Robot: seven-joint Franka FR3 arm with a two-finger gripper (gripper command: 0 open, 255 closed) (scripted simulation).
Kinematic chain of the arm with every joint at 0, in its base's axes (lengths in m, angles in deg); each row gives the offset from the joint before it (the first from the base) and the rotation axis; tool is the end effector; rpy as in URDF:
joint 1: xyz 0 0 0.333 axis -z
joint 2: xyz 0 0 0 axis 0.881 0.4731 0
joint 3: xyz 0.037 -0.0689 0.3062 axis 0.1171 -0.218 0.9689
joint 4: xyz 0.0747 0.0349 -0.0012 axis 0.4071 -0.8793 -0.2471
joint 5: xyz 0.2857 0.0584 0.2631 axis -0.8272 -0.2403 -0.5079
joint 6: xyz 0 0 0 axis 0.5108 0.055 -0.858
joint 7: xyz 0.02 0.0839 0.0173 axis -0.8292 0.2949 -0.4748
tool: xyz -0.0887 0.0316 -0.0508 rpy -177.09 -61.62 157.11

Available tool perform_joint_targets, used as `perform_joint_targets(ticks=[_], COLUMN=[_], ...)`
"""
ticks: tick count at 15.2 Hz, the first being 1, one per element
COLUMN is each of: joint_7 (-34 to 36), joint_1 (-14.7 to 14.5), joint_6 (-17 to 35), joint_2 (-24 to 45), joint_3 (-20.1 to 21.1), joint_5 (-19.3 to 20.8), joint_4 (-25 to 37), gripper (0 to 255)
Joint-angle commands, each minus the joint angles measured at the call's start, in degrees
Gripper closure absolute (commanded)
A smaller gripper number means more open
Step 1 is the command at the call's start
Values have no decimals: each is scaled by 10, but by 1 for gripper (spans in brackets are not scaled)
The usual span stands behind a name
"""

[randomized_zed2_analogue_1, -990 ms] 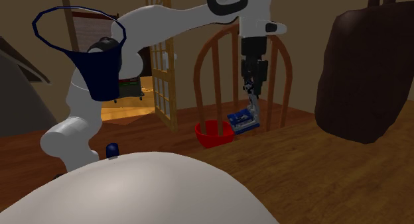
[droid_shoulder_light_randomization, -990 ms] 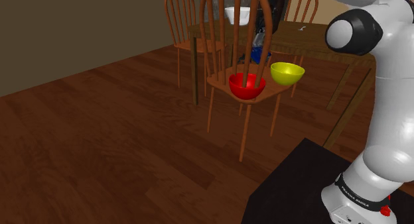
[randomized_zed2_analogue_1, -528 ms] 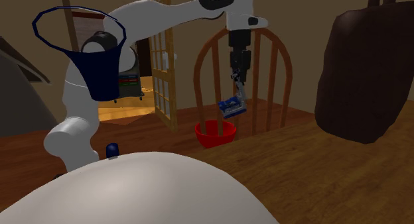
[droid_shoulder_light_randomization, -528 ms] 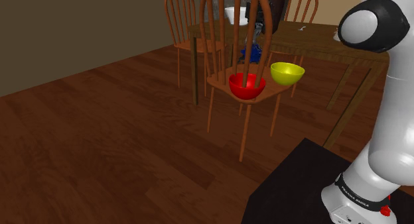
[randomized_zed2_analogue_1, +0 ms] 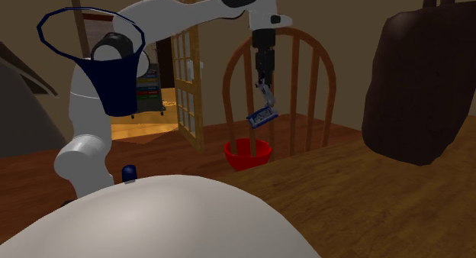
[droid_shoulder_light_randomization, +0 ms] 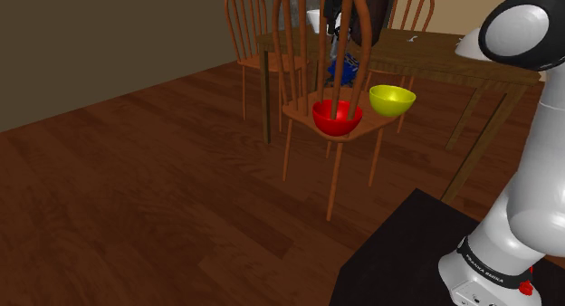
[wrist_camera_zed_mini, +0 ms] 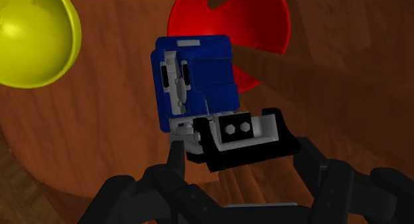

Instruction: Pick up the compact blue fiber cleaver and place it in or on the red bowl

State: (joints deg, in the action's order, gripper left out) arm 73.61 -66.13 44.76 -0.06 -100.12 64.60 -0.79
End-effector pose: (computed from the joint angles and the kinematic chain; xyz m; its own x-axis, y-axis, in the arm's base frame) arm 0.5887 -0.0595 0.7137 0.9932 -0.0977 0.0630 -0.0979 -0.9952 -0.0002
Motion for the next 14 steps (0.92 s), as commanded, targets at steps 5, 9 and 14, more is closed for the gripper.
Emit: perform_joint_targets(ticks=[5,9,14], joint_7=[5,6,8], joint_1=[-17,-22,-27], joint_6=[63,103,148], joint_2=[-48,-66,-83], joint_3=[8,8,7], joint_5=[7,12,15], joint_4=[-119,-177,-238], gripper=[255,255,255])
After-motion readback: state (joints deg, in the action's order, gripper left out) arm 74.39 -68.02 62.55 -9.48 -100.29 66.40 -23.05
